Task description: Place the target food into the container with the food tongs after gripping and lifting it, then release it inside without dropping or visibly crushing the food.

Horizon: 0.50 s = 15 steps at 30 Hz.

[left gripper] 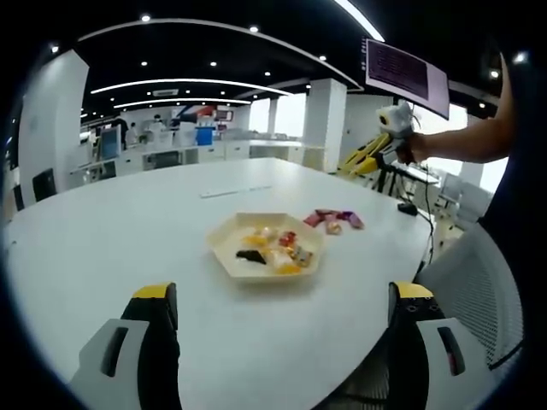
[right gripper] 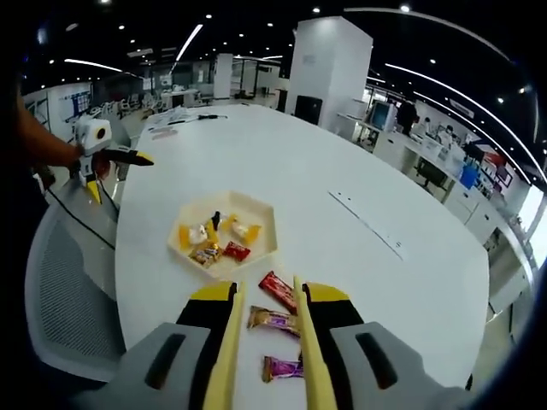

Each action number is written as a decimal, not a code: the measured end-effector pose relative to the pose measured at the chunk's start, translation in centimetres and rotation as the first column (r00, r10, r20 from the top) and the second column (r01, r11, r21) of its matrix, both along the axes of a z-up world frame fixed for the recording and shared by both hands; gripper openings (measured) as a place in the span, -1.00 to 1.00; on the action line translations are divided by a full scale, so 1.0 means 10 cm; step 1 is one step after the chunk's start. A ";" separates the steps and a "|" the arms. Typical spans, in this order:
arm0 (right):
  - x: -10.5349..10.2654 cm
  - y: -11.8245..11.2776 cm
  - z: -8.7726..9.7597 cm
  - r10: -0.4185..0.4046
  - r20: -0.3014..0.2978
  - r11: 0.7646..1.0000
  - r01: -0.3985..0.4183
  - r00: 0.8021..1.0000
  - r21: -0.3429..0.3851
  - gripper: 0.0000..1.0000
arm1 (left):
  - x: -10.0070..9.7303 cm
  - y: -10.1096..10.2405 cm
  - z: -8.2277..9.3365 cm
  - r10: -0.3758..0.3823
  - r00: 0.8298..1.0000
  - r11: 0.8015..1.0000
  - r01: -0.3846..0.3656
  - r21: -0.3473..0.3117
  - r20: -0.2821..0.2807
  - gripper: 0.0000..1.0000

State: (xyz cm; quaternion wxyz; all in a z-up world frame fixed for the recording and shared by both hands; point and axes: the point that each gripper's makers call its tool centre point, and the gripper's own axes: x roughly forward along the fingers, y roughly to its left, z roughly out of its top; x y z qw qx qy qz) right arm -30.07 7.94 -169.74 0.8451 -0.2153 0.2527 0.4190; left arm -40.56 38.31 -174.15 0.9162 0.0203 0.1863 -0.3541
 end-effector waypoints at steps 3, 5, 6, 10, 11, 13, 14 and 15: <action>0.00 -0.05 0.00 -0.011 0.000 1.000 0.011 1.000 0.001 -0.41 | 0.00 0.00 0.00 -0.001 1.000 1.000 0.001 0.001 -0.002 0.99; 0.00 -0.07 -0.01 -0.013 -0.002 1.000 0.013 1.000 0.001 -0.41 | 0.00 0.00 0.00 -0.001 1.000 1.000 0.001 0.001 -0.002 0.99; 0.00 -0.08 -0.01 -0.012 -0.003 1.000 0.012 1.000 0.000 -0.41 | -0.01 -0.01 0.00 -0.001 1.000 1.000 0.001 0.002 -0.003 0.99; 0.00 -0.08 0.00 0.002 -0.004 1.000 -0.002 1.000 0.023 -0.41 | -0.01 0.00 -0.01 -0.002 1.000 1.000 0.002 0.005 -0.001 0.99; 0.01 -0.09 -0.01 0.002 -0.005 1.000 -0.002 1.000 0.023 -0.41 | -0.01 0.00 -0.01 -0.002 1.000 1.000 0.002 0.005 -0.002 0.99; 0.02 -0.09 -0.01 0.004 -0.001 1.000 -0.004 1.000 0.023 -0.40 | -0.01 -0.01 0.00 -0.001 1.000 1.000 0.001 0.005 -0.001 0.99; 0.02 -0.10 -0.01 0.006 0.000 1.000 -0.006 1.000 0.028 -0.40 | -0.01 -0.01 0.00 -0.002 1.000 1.000 0.002 0.005 -0.001 0.99; 0.02 -0.09 -0.01 0.010 0.000 0.999 -0.010 1.000 0.031 -0.40 | -0.01 -0.01 0.00 -0.001 1.000 1.000 0.001 0.005 -0.001 0.99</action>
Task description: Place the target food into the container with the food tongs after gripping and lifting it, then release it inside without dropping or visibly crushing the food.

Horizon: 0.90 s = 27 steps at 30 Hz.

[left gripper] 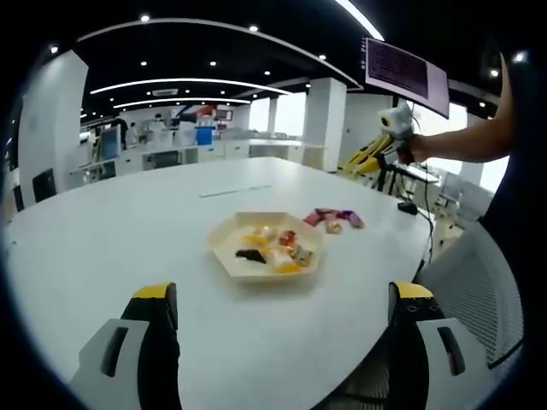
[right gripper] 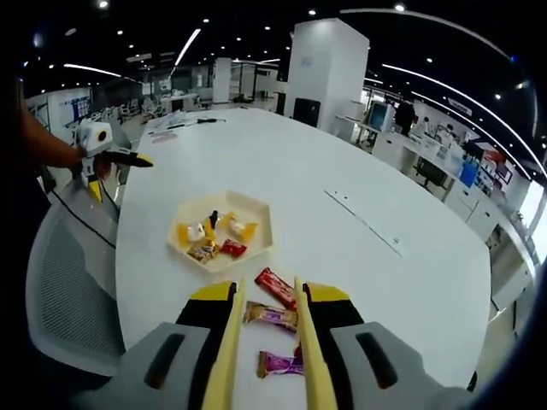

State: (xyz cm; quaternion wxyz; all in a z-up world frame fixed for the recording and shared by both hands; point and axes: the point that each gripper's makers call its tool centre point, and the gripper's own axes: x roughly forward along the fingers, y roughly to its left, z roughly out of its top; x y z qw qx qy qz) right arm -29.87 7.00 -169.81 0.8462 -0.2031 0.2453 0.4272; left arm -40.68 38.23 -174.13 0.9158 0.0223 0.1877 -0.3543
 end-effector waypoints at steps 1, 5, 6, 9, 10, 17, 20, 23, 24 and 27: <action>0.00 0.00 -0.01 0.004 0.001 1.000 -0.004 1.000 -0.002 -0.40 | 0.00 0.00 0.00 0.000 1.000 1.000 0.000 0.001 0.000 0.99; 0.02 0.00 -0.03 0.013 0.008 1.000 -0.013 1.000 -0.009 -0.40 | 0.00 -0.01 0.00 -0.003 1.000 1.000 0.003 0.001 0.000 0.99; 0.02 0.00 -0.03 0.015 0.012 1.000 -0.015 1.000 -0.009 -0.40 | 0.00 -0.01 0.00 -0.003 1.000 1.000 0.003 0.001 0.000 0.99; 0.03 0.04 -0.03 0.049 0.023 0.999 -0.049 0.999 -0.001 -0.40 | 0.00 -0.01 0.00 -0.003 1.000 1.000 0.003 0.001 -0.003 0.99; 0.03 0.05 -0.04 0.059 0.022 0.998 -0.059 0.998 0.002 -0.40 | 0.00 0.00 -0.01 -0.003 1.000 1.000 0.003 0.001 -0.003 0.99; 0.13 0.13 -0.12 0.096 0.023 0.995 -0.096 0.995 -0.011 -0.40 | 0.00 0.00 -0.01 -0.003 1.000 1.000 0.003 0.000 -0.007 0.99; 0.17 0.18 -0.15 0.106 0.019 0.994 -0.106 0.994 -0.012 -0.40 | 0.00 0.00 0.00 0.000 1.000 1.000 0.000 -0.002 -0.006 0.99; 0.22 0.22 -0.20 0.117 0.010 0.993 -0.117 0.993 -0.018 -0.40 | 0.01 0.00 -0.01 0.001 1.000 1.000 -0.001 -0.002 -0.007 0.99; 0.24 0.23 -0.21 0.122 0.008 0.992 -0.122 0.992 -0.021 -0.40 | 0.01 0.00 -0.01 0.000 1.000 1.000 0.000 -0.002 -0.008 0.99; 0.28 0.25 -0.26 0.124 -0.003 0.992 -0.124 0.992 -0.030 -0.40 | 0.01 0.00 -0.02 0.000 1.000 1.000 0.000 -0.001 -0.009 0.99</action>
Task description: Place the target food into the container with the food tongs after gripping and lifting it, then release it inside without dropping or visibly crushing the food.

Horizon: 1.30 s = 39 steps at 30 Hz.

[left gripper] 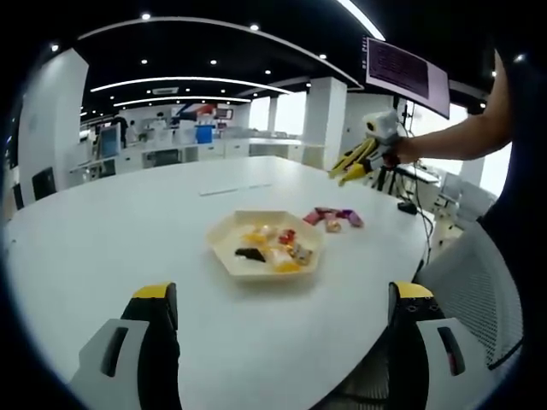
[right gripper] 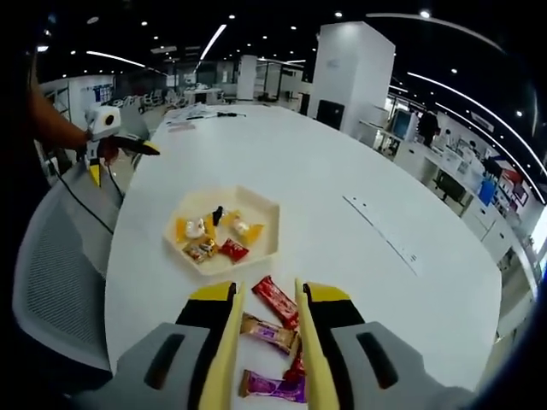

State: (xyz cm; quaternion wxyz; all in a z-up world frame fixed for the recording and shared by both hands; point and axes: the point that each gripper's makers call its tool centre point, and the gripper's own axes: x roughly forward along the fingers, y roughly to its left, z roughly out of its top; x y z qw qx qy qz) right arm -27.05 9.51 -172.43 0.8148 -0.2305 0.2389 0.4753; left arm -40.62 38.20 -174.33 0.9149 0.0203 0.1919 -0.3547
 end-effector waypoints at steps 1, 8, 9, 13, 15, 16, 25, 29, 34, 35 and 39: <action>0.02 0.01 -0.02 0.002 -0.003 1.000 -0.002 1.000 -0.001 -0.40 | 0.00 0.00 0.00 0.000 1.000 1.000 0.000 0.000 -0.001 0.99; 0.09 0.07 -0.15 0.017 -0.023 1.000 -0.018 1.000 -0.017 -0.40 | 0.00 0.00 -0.02 0.000 1.000 1.000 0.000 0.001 -0.007 0.99; 0.10 0.07 -0.16 0.015 -0.023 1.000 -0.016 1.000 -0.020 -0.42 | 0.00 0.00 -0.01 0.000 1.000 1.000 0.000 0.000 -0.007 0.99; 0.10 0.11 -0.26 0.005 -0.092 1.000 -0.006 0.996 -0.017 -0.55 | 0.00 0.00 0.00 0.002 1.000 1.000 -0.003 -0.004 -0.008 0.99; 0.12 0.14 -0.28 0.005 -0.097 1.000 -0.007 0.995 -0.014 -0.55 | 0.00 0.00 -0.01 0.002 1.000 1.000 -0.002 -0.004 -0.011 0.99; 0.15 0.16 -0.27 0.010 -0.078 1.000 -0.011 0.997 -0.016 -0.55 | 0.00 0.00 -0.01 0.002 1.000 1.000 -0.002 -0.004 -0.011 0.99; 0.41 0.40 -0.32 0.040 -0.056 0.999 -0.038 0.998 0.027 -0.52 | 0.00 0.00 -0.02 0.001 1.000 1.000 -0.001 -0.007 -0.018 0.99; 0.49 0.50 -0.49 0.048 -0.071 0.998 -0.045 0.996 0.046 -0.51 | 0.00 0.01 -0.03 0.002 1.000 1.000 -0.003 -0.007 -0.023 0.99; 0.48 0.54 -0.65 0.068 -0.090 0.997 -0.065 0.994 0.039 -0.50 | 0.00 0.00 -0.03 0.000 1.000 1.000 0.000 -0.009 -0.029 0.99; 0.47 0.54 -0.66 0.071 -0.094 0.997 -0.067 0.993 0.044 -0.50 | 0.00 0.00 -0.03 0.002 1.000 1.000 -0.002 -0.012 -0.029 0.99; 0.43 0.49 -0.69 0.084 -0.114 0.996 -0.079 0.990 0.052 -0.50 | 0.01 0.02 -0.02 0.009 1.000 1.000 -0.010 -0.016 -0.025 0.99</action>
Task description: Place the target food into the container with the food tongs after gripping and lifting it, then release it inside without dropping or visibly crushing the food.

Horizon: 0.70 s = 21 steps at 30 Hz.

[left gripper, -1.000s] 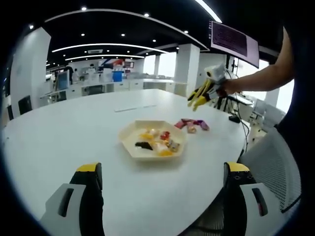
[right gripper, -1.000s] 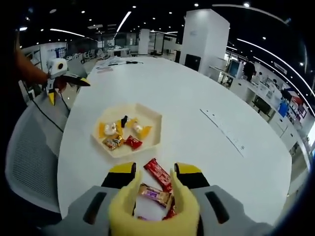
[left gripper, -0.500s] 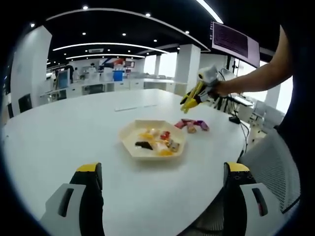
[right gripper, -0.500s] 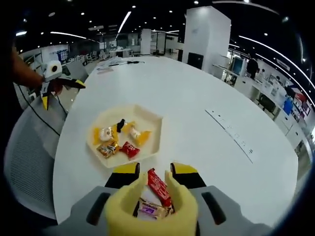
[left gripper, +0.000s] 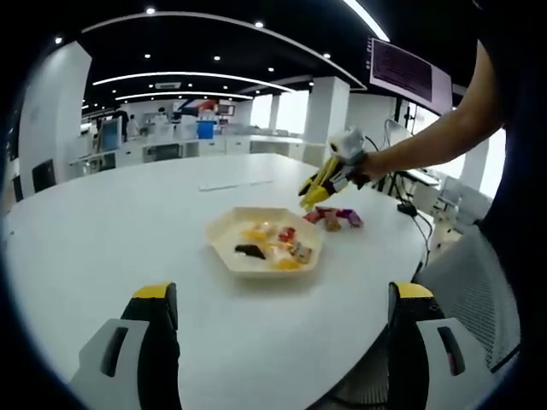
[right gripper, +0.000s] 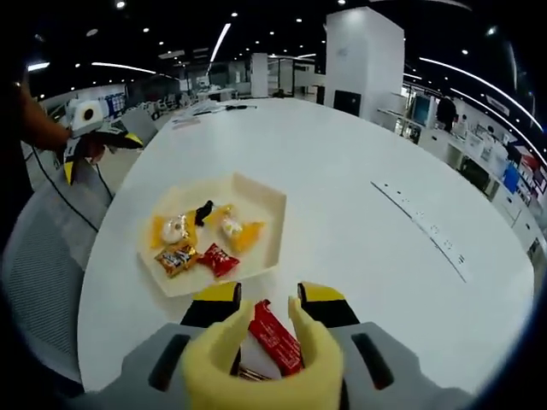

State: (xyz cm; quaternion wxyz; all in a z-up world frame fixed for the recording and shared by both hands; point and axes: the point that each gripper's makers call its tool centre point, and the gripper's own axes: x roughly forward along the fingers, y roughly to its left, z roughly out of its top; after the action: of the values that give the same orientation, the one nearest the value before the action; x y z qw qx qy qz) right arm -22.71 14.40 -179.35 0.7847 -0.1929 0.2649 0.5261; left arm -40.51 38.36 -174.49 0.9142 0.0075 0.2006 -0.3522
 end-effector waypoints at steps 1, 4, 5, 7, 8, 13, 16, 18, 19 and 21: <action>0.00 -0.01 -0.01 0.002 0.002 1.000 -0.002 1.000 -0.003 -0.49 | 0.00 0.00 0.01 0.003 1.000 1.000 -0.003 -0.003 0.002 0.99; -0.01 -0.04 -0.04 0.007 -0.002 1.000 -0.007 1.000 -0.001 -0.49 | 0.01 0.00 0.02 0.006 1.000 1.000 -0.006 -0.007 0.004 0.99; 0.00 -0.05 -0.07 0.008 -0.001 1.000 -0.008 1.000 -0.005 -0.48 | 0.01 0.00 0.02 0.006 1.000 1.000 -0.006 -0.007 0.003 0.99; -0.01 -0.06 -0.10 0.008 -0.007 1.000 -0.008 1.000 -0.004 -0.48 | 0.01 0.00 0.01 0.005 1.000 1.000 -0.005 -0.008 0.002 0.99; -0.03 -0.07 -0.13 0.009 -0.006 1.000 -0.009 1.000 -0.009 -0.48 | 0.01 0.00 0.01 0.005 1.000 1.000 -0.005 -0.008 0.001 0.99; -0.07 -0.12 -0.20 0.015 -0.004 1.000 -0.015 1.000 -0.023 -0.46 | 0.01 0.00 0.01 0.007 1.000 1.000 -0.007 -0.009 0.000 0.99; -0.07 -0.17 -0.22 0.014 -0.012 0.999 -0.015 1.000 -0.039 -0.45 | 0.01 -0.01 0.01 0.003 1.000 1.000 -0.003 -0.009 -0.002 0.99; -0.07 -0.20 -0.25 0.029 -0.005 0.997 -0.029 1.000 -0.065 -0.44 | 0.00 -0.02 0.00 -0.002 1.000 1.000 0.002 -0.007 -0.004 0.99; -0.07 -0.20 -0.25 0.032 -0.003 0.997 -0.032 0.999 -0.070 -0.44 | 0.00 -0.02 0.00 -0.003 1.000 1.000 0.003 -0.006 -0.004 0.99; -0.09 -0.23 -0.27 0.054 0.002 0.994 -0.054 0.999 -0.096 -0.44 | 0.00 -0.02 0.00 -0.001 1.000 1.000 0.001 -0.007 -0.004 0.99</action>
State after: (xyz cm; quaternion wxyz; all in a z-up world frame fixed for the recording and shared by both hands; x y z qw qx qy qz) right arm -23.56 12.10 -182.10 0.7606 -0.2387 0.2830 0.5333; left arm -40.50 38.17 -174.47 0.9135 0.0037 0.2013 -0.3535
